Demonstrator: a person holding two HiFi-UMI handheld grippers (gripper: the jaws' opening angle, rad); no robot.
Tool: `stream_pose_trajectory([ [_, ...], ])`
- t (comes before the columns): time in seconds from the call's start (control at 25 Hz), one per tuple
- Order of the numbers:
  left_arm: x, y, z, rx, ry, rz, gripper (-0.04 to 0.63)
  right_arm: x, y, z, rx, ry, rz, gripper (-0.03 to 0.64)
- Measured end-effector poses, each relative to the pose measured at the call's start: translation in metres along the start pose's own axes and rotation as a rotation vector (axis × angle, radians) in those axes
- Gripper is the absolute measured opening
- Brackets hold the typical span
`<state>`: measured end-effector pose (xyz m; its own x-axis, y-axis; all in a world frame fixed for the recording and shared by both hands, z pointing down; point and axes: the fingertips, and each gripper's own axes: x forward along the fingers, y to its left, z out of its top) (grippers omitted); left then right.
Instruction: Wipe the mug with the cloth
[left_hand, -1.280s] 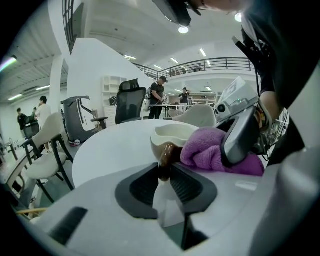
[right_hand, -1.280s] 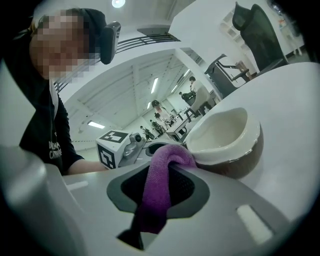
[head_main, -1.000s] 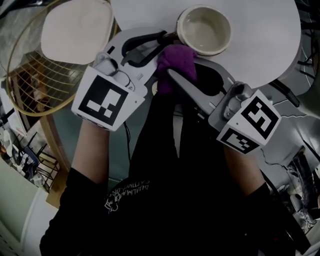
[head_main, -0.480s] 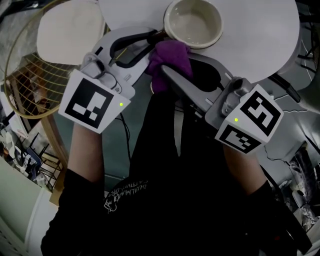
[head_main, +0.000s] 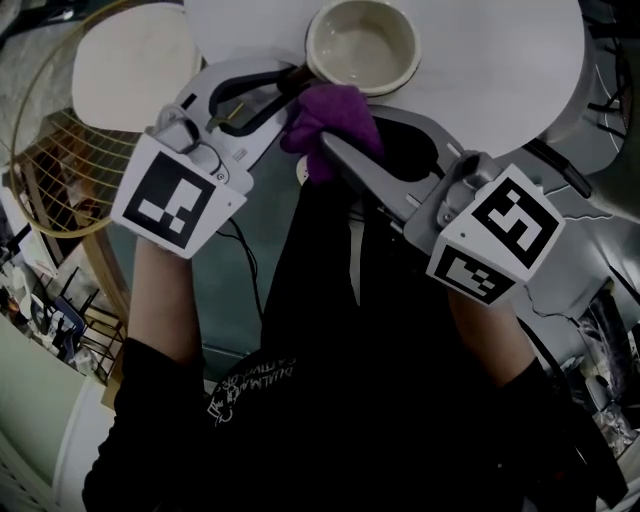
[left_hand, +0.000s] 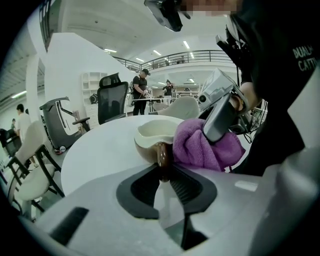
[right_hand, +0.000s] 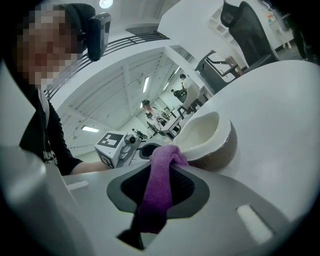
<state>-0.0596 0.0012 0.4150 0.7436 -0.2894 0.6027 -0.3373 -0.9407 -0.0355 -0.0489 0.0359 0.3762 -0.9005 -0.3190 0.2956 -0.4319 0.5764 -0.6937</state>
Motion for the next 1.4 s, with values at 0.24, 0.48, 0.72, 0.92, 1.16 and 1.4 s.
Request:
stream_pose_trajectory([
  [0.24,-0.001,0.0,-0.002,-0.009,0.024,0.007,0.069,-0.008,-0.005,0.0,-0.014,0.035,-0.048,0.083],
  [0.48,-0.005,-0.009,0.005,-0.038,0.035,0.014,0.069,-0.026,0.002,0.002,-0.073,0.079,-0.125,0.083],
  [0.72,0.011,0.0,-0.022,-0.016,0.081,-0.016,0.071,-0.02,-0.029,-0.011,-0.098,0.153,-0.205,0.084],
  [0.92,0.005,-0.003,-0.017,0.003,0.11,-0.042,0.072,-0.031,-0.032,-0.006,-0.142,0.219,-0.285,0.087],
  [1.16,0.021,0.002,-0.03,0.026,0.132,-0.073,0.074,-0.03,-0.06,-0.01,-0.166,0.256,-0.368,0.088],
  [1.4,0.027,-0.001,-0.029,0.068,0.126,-0.123,0.074,-0.045,-0.075,-0.01,-0.168,0.272,-0.481,0.089],
])
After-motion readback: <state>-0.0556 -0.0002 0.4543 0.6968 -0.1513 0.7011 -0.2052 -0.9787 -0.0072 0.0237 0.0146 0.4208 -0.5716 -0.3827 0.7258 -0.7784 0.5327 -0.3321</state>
